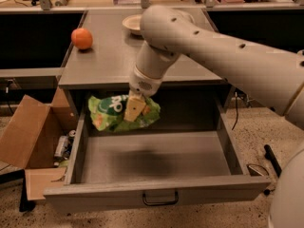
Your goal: Place green rice chip bag into top drawer
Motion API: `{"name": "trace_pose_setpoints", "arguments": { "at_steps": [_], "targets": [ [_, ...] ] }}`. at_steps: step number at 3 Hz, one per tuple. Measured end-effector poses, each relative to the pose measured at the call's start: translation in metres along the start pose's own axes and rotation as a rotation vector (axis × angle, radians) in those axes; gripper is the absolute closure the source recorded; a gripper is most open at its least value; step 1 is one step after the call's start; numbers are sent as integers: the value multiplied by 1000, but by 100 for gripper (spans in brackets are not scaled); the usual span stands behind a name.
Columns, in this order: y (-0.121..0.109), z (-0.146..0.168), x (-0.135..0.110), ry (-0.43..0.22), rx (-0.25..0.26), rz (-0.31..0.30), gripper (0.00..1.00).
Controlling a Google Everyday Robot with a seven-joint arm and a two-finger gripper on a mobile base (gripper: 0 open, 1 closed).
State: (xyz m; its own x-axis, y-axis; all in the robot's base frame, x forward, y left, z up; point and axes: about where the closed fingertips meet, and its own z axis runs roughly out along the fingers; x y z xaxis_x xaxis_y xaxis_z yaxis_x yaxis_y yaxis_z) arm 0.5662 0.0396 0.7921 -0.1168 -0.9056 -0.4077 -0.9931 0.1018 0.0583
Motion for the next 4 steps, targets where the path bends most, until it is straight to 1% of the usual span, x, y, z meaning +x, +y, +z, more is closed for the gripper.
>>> {"name": "trace_pose_setpoints", "arguments": {
  "at_steps": [1,2,3,4],
  "targets": [
    [6,29,39,46,-37,76,100],
    [4,65,86,84,-71,162,97],
    [3,81,108,99,-87,205,74],
    [3,85,113,98,-89,234,51]
  ]
}}
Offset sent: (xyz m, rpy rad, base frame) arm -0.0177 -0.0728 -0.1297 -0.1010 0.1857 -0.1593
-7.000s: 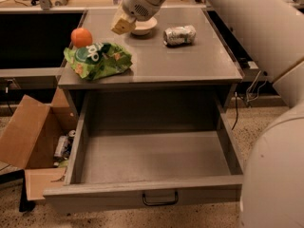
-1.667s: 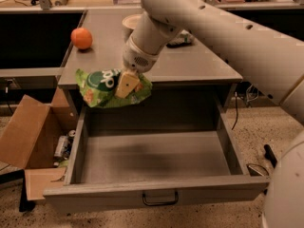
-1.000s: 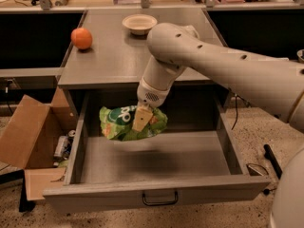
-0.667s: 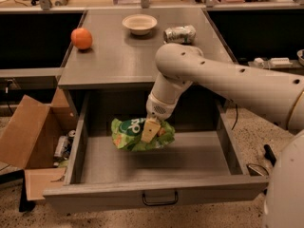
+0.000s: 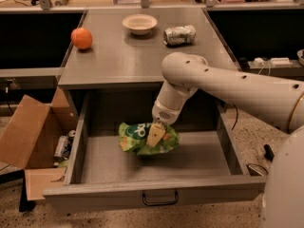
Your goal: Place green rice chip bag into top drawer
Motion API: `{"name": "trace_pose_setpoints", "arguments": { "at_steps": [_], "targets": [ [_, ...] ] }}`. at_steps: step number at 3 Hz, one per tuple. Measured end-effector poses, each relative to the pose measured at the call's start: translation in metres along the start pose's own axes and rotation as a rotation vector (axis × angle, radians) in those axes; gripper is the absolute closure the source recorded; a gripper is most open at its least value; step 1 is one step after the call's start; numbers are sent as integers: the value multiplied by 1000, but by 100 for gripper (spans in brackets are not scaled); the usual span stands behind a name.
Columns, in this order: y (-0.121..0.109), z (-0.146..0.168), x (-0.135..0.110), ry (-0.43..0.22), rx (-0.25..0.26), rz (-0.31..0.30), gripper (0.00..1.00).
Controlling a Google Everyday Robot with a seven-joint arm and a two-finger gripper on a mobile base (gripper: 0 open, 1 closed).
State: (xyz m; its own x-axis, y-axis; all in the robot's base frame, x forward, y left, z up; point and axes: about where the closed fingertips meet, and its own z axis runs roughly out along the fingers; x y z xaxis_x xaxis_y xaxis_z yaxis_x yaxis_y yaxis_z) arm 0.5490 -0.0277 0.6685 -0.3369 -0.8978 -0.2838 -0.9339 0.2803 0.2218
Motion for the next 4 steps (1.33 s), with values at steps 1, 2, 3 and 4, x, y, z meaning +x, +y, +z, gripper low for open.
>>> {"name": "trace_pose_setpoints", "arguments": {
  "at_steps": [1,2,3,4],
  "targets": [
    [2,2,4,-22,-2,26,28],
    [3,-5,8,-62,10,47,0],
    [4,-17,13,-107,31,58,0],
    [15,-50,9,-218,97,23,0]
  ]
}}
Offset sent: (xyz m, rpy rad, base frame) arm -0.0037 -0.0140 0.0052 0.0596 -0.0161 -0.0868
